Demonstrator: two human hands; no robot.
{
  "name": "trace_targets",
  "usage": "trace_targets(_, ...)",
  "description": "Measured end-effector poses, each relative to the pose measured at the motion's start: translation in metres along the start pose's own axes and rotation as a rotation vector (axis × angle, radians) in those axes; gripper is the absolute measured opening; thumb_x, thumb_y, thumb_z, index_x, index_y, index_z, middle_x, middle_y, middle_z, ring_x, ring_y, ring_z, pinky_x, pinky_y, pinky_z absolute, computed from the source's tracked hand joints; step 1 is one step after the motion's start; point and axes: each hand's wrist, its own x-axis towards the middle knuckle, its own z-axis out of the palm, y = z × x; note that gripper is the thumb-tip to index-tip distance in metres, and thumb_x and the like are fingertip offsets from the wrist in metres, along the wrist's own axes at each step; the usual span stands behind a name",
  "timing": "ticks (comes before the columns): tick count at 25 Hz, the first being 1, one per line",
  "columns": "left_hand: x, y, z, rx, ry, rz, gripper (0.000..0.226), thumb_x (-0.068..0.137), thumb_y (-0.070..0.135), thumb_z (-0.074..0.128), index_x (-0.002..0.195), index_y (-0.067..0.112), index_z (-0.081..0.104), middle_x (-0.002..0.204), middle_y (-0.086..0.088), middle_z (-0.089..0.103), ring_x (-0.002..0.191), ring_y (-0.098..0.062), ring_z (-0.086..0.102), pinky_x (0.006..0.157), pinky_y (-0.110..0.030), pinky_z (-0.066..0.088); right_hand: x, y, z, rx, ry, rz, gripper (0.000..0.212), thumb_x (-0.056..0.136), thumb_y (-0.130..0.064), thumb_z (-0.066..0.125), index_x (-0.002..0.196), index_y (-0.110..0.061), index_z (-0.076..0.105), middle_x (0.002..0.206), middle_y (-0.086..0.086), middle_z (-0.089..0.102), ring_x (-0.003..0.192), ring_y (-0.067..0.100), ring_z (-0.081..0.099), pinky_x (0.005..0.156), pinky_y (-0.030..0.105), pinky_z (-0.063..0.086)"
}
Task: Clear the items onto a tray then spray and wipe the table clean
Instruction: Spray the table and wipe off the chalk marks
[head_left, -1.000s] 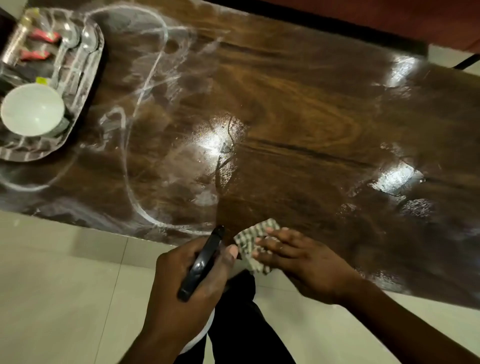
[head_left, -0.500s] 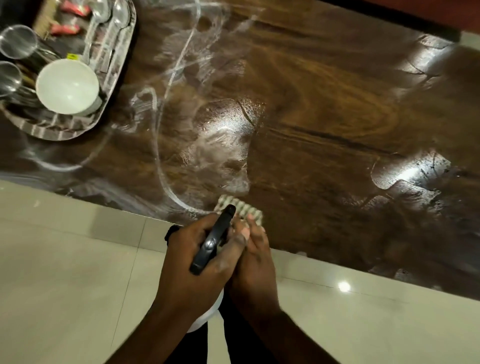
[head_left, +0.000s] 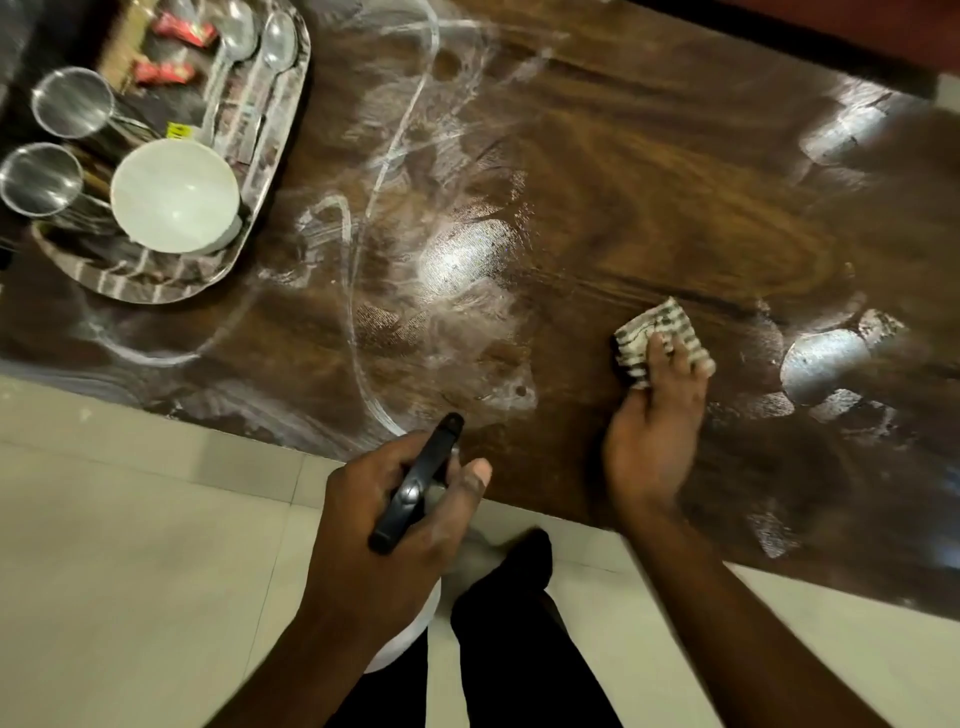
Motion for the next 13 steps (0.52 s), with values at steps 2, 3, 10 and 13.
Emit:
trace_targets(2,0.007,-0.001,-0.001,0.036,-0.008,0.009,0.028,0.091,0.007,0.079,0.075,-0.008,0.063,0.056,-0.024,0.048,0.044,-0.021,0.046,0.049,-0.017,0.041,-0.041,-0.032,0.040,0.046,0.025,0.033,0.066,0.100,-0.008,0.050,0.163,-0.024,0.042,0.173,0.001,0.032,0.165,0.024,0.014,0.134,0.044,0.014)
trace_targets(3,0.011,-0.001,-0.002,0.047,-0.012,0.012,0.026,0.091,0.006,0.080,0.075,-0.007,0.063,0.056,-0.022,0.049,0.044,-0.014,0.047,0.048,-0.015,0.041,-0.063,-0.040,0.053,0.006,-0.044,-0.056,0.066,0.100,-0.014,0.048,0.164,-0.026,0.040,0.174,-0.002,0.030,0.165,0.020,0.010,0.134,0.043,0.012)
trace_targets(10,0.037,0.001,-0.016,0.147,-0.019,0.112,0.051,0.094,0.004,0.080,0.057,0.018,0.049,0.046,0.010,0.044,0.042,-0.004,0.042,0.047,-0.011,0.031,-0.014,-0.002,0.003,-0.498,-0.646,-1.255,0.059,0.095,-0.022,0.066,0.153,-0.023,0.057,0.163,0.003,0.051,0.154,0.030,0.044,0.125,0.047,0.038)
trace_targets(13,0.044,-0.001,-0.027,0.166,-0.040,0.132,0.050,0.095,0.019,0.080,0.058,0.010,0.047,0.049,-0.003,0.041,0.043,-0.019,0.041,0.047,-0.021,0.035,0.058,-0.010,-0.015,-0.490,-0.377,-0.825,0.068,0.092,-0.009,0.057,0.159,-0.023,0.051,0.165,0.008,0.048,0.154,0.034,0.042,0.124,0.050,0.039)
